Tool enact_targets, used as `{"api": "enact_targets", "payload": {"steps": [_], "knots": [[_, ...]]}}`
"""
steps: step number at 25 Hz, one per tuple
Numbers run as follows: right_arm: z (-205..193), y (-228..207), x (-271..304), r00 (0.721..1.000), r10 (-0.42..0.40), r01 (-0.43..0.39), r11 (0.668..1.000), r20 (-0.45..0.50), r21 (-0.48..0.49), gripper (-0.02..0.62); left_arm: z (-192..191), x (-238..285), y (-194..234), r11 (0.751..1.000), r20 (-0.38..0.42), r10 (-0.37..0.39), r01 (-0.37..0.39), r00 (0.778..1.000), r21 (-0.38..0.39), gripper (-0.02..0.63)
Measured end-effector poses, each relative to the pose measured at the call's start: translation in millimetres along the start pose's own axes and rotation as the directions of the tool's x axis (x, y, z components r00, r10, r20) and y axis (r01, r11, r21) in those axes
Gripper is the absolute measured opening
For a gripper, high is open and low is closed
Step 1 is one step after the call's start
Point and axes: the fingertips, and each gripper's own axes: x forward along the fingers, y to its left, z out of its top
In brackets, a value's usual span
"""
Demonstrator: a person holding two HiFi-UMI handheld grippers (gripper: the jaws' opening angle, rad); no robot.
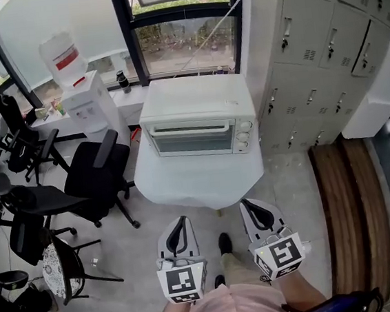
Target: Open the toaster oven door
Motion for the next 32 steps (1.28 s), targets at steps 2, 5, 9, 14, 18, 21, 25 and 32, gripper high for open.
{"api": "enact_targets", "payload": {"steps": [2, 5, 9, 14, 18, 21, 25, 32], "knots": [[-4, -13, 12, 1.0, -0.001, 0.001, 1.0, -0.002, 0.009, 0.005, -4, 20, -2, 1.0, -0.015, -0.012, 0.012, 1.0, 0.004, 0.014], [-9, -33, 35, 1.0, -0.007, 0.007, 1.0, -0.008, 0.026, 0.009, -7, 52, -1, 0.999, -0.035, -0.028, 0.029, 0.999, 0.015, 0.014], [-16, -63, 73, 1.0, 0.004, -0.003, 0.999, -0.023, 0.047, 0.015, -3, 102, 4, 0.998, -0.062, -0.038, 0.04, 0.997, 0.039, 0.014], [-8, -93, 128, 0.999, 0.046, -0.045, 0.998, -0.02, 0.041, 0.024, 11, 161, 19, 0.998, -0.074, -0.015, 0.019, 0.997, 0.057, 0.014], [7, -110, 161, 0.997, 0.081, -0.082, 0.996, 0.008, 0.019, 0.029, 29, 193, 26, 0.997, -0.055, 0.004, 0.001, 0.998, 0.073, 0.014], [19, -116, 181, 0.995, 0.098, -0.098, 0.995, 0.026, 0.002, 0.036, 38, 206, 36, 0.997, -0.043, 0.019, -0.016, 0.999, 0.074, 0.014], [33, -116, 202, 0.993, 0.114, -0.114, 0.993, 0.038, -0.026, 0.048, 51, 219, 51, 0.997, -0.019, 0.038, -0.037, 0.999, 0.071, 0.014], [40, -107, 239, 0.991, 0.134, -0.133, 0.988, 0.002, -0.08, 0.108, 63, 239, 87, 0.997, 0.012, 0.037, -0.038, 0.999, 0.066, 0.014]]}}
